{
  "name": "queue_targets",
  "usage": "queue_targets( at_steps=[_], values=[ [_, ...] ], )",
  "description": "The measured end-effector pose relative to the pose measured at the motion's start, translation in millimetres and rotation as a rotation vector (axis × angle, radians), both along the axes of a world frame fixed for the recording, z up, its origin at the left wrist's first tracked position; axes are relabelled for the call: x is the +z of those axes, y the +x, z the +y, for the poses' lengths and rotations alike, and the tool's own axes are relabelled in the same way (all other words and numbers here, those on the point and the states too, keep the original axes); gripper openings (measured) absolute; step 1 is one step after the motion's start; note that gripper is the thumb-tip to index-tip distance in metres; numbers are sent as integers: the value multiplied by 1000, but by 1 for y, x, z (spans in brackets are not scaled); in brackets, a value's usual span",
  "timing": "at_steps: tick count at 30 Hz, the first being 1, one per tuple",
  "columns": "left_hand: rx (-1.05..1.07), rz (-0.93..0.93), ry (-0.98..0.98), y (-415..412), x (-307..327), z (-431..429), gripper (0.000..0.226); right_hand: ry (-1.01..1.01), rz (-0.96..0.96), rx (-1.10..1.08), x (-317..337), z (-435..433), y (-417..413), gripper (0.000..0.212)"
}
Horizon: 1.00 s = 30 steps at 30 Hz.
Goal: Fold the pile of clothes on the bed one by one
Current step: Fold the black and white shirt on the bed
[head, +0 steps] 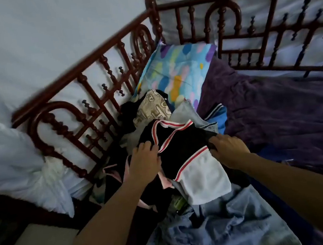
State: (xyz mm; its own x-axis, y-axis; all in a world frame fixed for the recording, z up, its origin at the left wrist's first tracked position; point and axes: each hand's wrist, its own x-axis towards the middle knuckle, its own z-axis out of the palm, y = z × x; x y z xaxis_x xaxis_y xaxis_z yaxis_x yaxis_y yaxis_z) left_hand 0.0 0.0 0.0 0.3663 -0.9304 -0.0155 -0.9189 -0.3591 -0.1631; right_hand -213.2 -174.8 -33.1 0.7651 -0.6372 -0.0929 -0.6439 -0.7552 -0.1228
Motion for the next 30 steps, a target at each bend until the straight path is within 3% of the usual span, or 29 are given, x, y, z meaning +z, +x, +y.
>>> queue_targets(
  at_steps=[6,10,13,16,18,20,26,30],
  values=[
    [-132,41,-78,81,-45,-85,52,176,8,-209,-40,-31,70,41],
    [-145,168,-67,126,-70,-124,58,356,-169,-401,-63,-46,124,61],
    [-135,310,-49,141,-83,-138,36,574,-347,-609,-77,-49,153,79],
    [-183,340,-115,144,-87,-136,13,664,-294,-648,-88,-46,158,63],
    [-211,354,-143,141,-85,-131,12,625,-274,-600,-89,-37,148,39],
    [-220,365,-187,137,-78,-127,13,474,-343,-561,-83,-27,129,29],
    [-221,390,-338,108,-25,-126,21,2,-612,-479,-30,-3,36,32],
    [-346,500,-422,55,19,-125,24,-84,-721,-548,3,16,-35,36]
  ],
)
